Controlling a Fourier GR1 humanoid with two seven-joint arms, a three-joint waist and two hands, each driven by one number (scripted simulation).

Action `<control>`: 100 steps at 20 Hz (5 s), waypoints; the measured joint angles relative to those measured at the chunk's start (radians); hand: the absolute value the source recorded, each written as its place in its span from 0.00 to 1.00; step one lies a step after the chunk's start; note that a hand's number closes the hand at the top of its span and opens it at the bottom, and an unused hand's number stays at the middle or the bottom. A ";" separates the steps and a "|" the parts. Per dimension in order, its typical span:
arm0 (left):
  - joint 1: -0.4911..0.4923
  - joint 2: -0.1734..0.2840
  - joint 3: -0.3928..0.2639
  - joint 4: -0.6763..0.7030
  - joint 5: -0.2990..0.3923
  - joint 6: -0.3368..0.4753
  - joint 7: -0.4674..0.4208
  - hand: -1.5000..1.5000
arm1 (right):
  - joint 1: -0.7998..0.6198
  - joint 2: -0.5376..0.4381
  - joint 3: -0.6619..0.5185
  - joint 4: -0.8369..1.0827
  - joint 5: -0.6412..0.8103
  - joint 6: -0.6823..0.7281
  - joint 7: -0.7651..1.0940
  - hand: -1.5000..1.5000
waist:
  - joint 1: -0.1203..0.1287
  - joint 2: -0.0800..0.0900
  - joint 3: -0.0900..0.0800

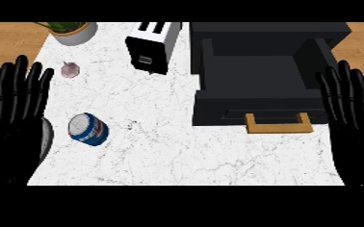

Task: Pick up the can, place it into the drawer and close the drawer

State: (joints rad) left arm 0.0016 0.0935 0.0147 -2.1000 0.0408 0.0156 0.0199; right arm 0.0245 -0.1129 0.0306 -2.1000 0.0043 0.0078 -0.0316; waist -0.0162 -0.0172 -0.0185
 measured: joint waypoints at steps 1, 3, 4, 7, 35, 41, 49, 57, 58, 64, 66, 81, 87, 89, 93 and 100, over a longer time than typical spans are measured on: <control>0.003 -0.004 -0.001 0.002 -0.004 0.000 -0.013 0.00 | 0.001 -0.001 -0.002 -0.019 0.002 -0.003 0.015 0.00 | 0.003 0.004 0.004; 0.007 -0.013 -0.009 0.006 -0.017 0.002 -0.029 0.00 | -0.009 0.000 -0.009 -0.029 0.009 -0.007 0.029 0.00 | 0.008 0.009 0.010; -0.019 -0.013 -0.010 0.007 -0.032 0.014 -0.013 0.00 | -0.015 -0.004 -0.025 -0.022 0.001 -0.004 0.024 0.00 | 0.009 0.011 0.012; -0.024 -0.020 -0.001 0.050 -0.074 0.048 0.013 0.00 | -0.003 0.019 -0.018 0.001 0.020 -0.027 0.041 0.00 | 0.012 0.017 0.016; 0.042 -0.063 0.010 0.040 -0.200 0.192 0.375 0.00 | 0.220 0.028 -0.143 0.021 -0.051 0.072 0.098 0.00 | 0.014 0.017 0.018; 0.019 -0.062 0.030 0.111 -0.192 0.190 0.336 0.00 | 0.227 0.029 -0.180 0.032 -0.066 0.102 0.079 0.00 | 0.014 0.017 0.019; 0.061 -0.070 0.058 0.245 -0.152 0.189 0.171 0.00 | 0.245 0.031 -0.215 0.046 -0.076 0.143 0.058 0.00 | 0.014 0.017 0.019; 0.061 -0.064 0.101 0.385 -0.123 0.188 0.055 0.00 | 0.241 0.041 -0.244 0.042 -0.084 0.166 0.058 0.00 | 0.014 0.017 0.018; 0.067 -0.066 0.099 0.382 -0.126 0.190 0.049 0.00 | 0.232 0.043 -0.241 0.039 -0.080 0.163 0.073 0.00 | 0.014 0.017 0.018; 0.074 -0.046 0.145 0.477 -0.096 0.170 -0.035 0.00 | 0.219 0.048 -0.250 0.049 -0.066 0.171 0.077 0.00 | 0.015 0.017 0.018; 0.072 -0.040 0.157 0.512 -0.090 0.166 -0.063 0.00 | 0.220 0.051 -0.256 0.052 -0.070 0.178 0.071 0.00 | 0.015 0.017 0.018; 0.110 -0.023 0.211 0.750 -0.041 0.102 -0.295 0.00 | 0.235 0.087 -0.239 0.023 -0.030 0.185 0.062 0.00 | 0.014 0.017 0.018; 0.056 0.006 0.250 0.867 -0.004 0.084 -0.334 0.00 | 0.208 0.074 -0.269 0.020 -0.057 0.192 0.095 0.00 | 0.014 0.017 0.018; 0.057 0.003 0.253 0.894 0.003 0.082 -0.350 0.00 | 0.215 0.076 -0.273 0.013 -0.060 0.198 0.094 0.00 | 0.014 0.017 0.018; 0.025 0.012 0.259 0.951 0.013 0.081 -0.372 0.00 | 0.200 0.086 -0.262 0.014 -0.043 0.186 0.102 0.00 | 0.014 0.017 0.018; -0.035 0.021 0.252 1.013 0.019 0.105 -0.387 0.00 | 0.222 0.082 -0.271 0.006 -0.057 0.199 0.097 0.00 | 0.013 0.017 0.018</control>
State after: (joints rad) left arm -0.0337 0.1145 0.2664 -1.0872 0.0596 0.1204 -0.3672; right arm 0.2462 -0.0304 -0.2408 -2.0942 -0.0527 0.2070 0.0652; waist -0.0028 -0.0005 -0.0002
